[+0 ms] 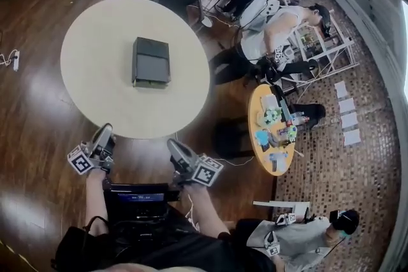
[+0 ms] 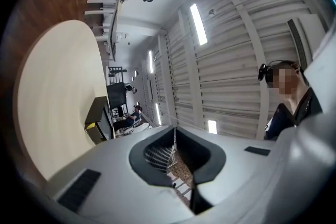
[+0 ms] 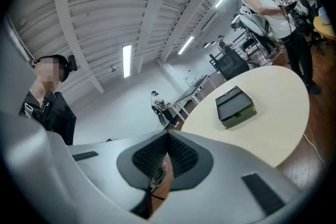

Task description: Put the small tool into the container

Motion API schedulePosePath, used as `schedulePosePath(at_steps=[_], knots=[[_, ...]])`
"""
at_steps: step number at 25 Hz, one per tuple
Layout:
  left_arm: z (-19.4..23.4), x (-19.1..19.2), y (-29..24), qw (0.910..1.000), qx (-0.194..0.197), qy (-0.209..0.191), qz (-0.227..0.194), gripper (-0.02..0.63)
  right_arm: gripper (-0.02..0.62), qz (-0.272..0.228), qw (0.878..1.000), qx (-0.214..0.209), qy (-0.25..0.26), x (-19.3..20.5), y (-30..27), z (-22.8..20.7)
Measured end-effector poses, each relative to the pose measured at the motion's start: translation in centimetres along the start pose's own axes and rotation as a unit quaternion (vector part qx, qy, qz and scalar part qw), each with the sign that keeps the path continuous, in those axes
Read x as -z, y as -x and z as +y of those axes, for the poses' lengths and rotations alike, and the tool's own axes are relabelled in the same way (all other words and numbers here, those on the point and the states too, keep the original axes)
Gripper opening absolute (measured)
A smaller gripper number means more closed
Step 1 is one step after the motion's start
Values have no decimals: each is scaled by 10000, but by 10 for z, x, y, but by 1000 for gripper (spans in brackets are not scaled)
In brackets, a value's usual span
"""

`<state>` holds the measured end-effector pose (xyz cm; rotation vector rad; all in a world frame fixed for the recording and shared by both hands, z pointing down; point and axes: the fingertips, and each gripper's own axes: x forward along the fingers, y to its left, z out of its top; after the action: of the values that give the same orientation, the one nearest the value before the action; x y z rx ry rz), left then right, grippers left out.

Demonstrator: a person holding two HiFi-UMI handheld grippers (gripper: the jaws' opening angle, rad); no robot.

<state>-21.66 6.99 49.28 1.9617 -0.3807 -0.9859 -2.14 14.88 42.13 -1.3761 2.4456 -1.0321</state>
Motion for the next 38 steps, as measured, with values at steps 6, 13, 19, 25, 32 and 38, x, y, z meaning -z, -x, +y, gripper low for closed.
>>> schedulePosePath(at_steps=[6, 13, 19, 25, 32, 38], knots=[[-15, -6, 0, 9957, -361, -755, 400, 0, -21, -474, 9977, -230, -430, 3, 12, 4], [-57, 12, -30, 9867, -183, -1218, 1063, 0, -21, -1816, 9687, -764, -1510, -37, 48, -14], [-102, 59, -47, 9759, -208, -1578, 1491, 0, -21, -2302, 9533, -1064, -1639, -59, 100, -29], [-144, 105, -78, 9711, 8, -1451, 1894, 0, -21, -2658, 9394, -1367, -1678, -79, 135, -34], [-154, 183, -94, 9686, -241, -1616, 1874, 0, -21, -2588, 9327, -1738, -1815, -69, 188, -71], [-164, 219, -74, 9647, -639, -1763, 1850, 0, -21, -2325, 9297, -2057, -1980, -45, 206, -70]])
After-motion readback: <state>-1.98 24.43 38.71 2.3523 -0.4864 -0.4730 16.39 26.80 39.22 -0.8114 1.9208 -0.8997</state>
